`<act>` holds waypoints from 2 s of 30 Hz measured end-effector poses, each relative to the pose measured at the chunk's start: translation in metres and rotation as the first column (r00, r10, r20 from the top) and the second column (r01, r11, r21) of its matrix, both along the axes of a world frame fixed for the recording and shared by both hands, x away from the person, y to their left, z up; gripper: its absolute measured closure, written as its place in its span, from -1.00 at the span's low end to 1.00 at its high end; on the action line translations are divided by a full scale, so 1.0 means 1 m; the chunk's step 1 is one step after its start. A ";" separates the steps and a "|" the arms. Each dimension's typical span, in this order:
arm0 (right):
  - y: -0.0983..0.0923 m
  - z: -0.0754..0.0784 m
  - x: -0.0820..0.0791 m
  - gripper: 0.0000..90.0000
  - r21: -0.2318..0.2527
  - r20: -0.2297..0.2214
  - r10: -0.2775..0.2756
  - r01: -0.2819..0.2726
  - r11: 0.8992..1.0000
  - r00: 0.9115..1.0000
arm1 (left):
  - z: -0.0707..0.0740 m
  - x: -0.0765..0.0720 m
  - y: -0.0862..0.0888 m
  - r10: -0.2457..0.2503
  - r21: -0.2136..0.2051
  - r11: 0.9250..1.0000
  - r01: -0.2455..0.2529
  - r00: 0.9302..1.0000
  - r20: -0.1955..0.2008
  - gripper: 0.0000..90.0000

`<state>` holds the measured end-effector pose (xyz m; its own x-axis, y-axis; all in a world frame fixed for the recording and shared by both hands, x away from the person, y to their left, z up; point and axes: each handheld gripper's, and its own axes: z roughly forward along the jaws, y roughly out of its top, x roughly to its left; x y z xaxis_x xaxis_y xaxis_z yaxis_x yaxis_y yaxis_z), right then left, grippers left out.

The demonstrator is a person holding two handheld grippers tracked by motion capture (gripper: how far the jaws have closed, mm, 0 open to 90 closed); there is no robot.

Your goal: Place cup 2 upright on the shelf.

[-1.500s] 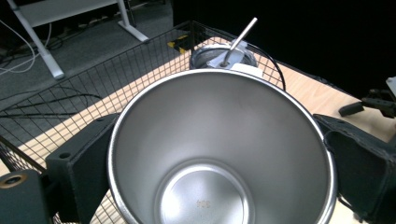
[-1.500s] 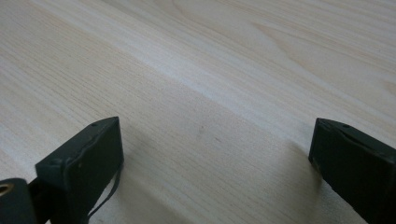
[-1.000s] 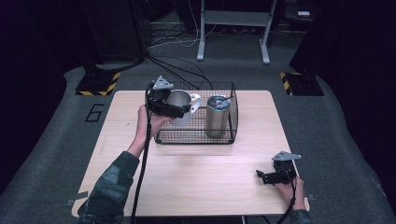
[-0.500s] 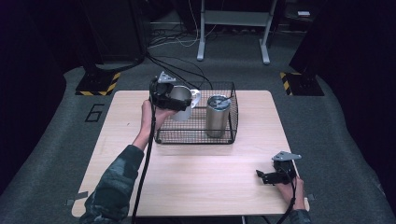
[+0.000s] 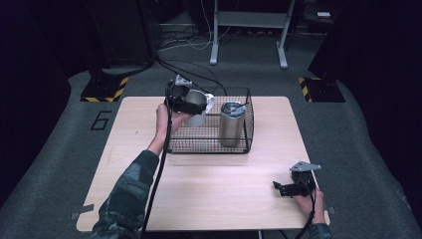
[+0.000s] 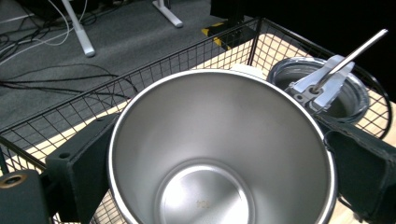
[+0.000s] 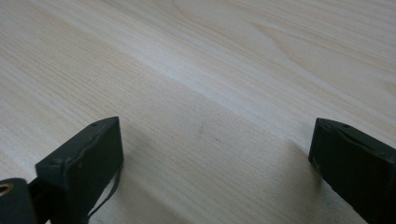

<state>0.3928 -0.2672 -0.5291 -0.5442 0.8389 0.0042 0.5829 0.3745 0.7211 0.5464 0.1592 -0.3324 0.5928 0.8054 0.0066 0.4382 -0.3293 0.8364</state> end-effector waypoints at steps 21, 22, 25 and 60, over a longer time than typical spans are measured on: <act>0.000 0.000 0.000 -0.94 -0.005 0.001 0.003 -0.003 1.000 1.000 | -0.027 0.025 -0.007 0.033 0.028 0.999 -0.031 0.997 -0.073 -0.87; 0.000 0.000 0.000 -0.94 -0.005 0.001 0.003 -0.003 1.000 1.000 | -0.028 0.026 -0.007 0.034 0.024 0.999 -0.032 0.997 -0.075 -0.87; 0.000 0.000 0.000 -0.94 -0.005 0.001 0.004 -0.004 1.000 1.000 | -0.032 0.027 -0.006 0.035 0.030 0.999 -0.033 0.996 -0.083 -0.87; 0.000 0.000 0.000 -0.94 -0.005 0.002 0.003 -0.003 1.000 1.000 | -0.087 0.047 -0.010 0.065 0.099 0.994 -0.043 0.972 -0.224 -0.87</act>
